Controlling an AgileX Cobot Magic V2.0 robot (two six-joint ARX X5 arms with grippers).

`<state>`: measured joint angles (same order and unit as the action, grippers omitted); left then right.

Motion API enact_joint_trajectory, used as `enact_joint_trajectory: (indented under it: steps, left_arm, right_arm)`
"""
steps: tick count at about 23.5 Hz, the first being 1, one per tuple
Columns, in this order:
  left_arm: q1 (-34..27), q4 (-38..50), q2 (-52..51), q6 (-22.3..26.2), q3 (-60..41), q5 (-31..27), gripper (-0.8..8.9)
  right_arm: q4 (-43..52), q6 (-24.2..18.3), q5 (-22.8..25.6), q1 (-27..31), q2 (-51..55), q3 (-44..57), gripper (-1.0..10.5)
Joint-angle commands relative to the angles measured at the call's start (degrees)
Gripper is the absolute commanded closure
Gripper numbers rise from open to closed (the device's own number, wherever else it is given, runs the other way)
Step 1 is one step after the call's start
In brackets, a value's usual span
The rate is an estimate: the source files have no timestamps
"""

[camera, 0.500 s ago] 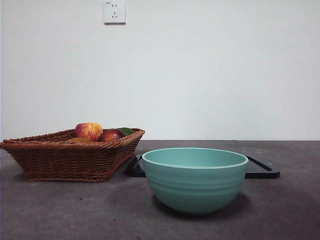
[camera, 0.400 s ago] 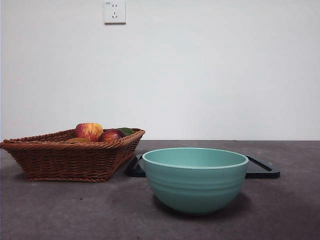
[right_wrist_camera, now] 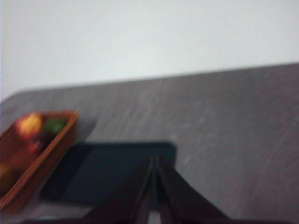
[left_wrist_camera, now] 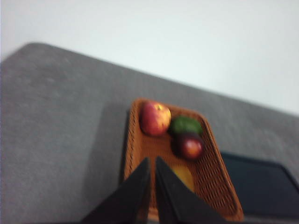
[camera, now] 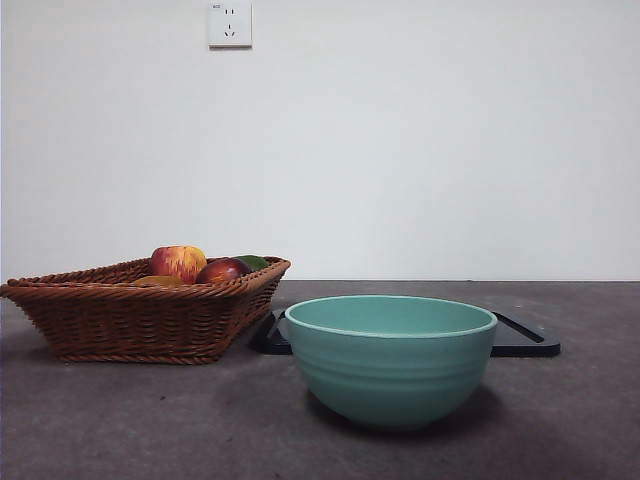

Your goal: Pick up the wifruite, put it on the bowl, pick up the plate, put it on desk

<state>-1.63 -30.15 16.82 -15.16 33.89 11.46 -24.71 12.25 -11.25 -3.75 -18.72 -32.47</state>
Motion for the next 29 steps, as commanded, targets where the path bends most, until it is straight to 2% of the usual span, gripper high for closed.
enact_joint_trajectory:
  steps: [1, 8, 13, 16, 19, 23, 28, 29]
  left_arm:
    - [-0.1, -3.3, 5.3, 5.4, 4.4, 3.7, 7.98]
    - [1.0, -11.6, 18.1, 11.3, 14.3, 13.2, 7.98]
    - [3.1, -18.3, 25.8, 15.2, 21.2, 15.6, 7.98]
    - [6.1, -24.4, 30.7, 17.6, 25.7, 16.8, 7.98]
    - [9.1, -26.1, 31.6, 17.7, 26.3, 20.4, 7.98]
    - [10.9, -29.2, 31.6, 17.9, 26.3, 20.4, 7.98]
    - [11.1, -30.3, 31.6, 19.2, 26.3, 20.4, 7.77]
    - [11.1, -30.3, 31.6, 19.1, 26.3, 20.4, 7.43]
  right_arm:
    - [-4.4, -4.0, -4.0, -0.3, -6.0, -6.5, 9.4]
    - [-19.6, -10.3, -12.1, -0.3, -19.6, -20.2, 9.4]
    - [-27.5, -14.9, -14.3, -2.3, -26.3, -25.9, 9.4]
    - [-32.6, -17.3, -14.4, -6.3, -30.3, -28.5, 9.4]
    - [-36.2, -19.2, -14.4, -11.2, -32.2, -28.7, 9.4]
    - [-36.6, -19.3, -14.4, -15.5, -32.5, -28.7, 9.4]
    - [-36.7, -18.5, -14.8, -16.4, -32.5, -28.7, 9.4]
    - [-36.7, -18.2, -14.9, -16.4, -32.5, -28.7, 8.9]
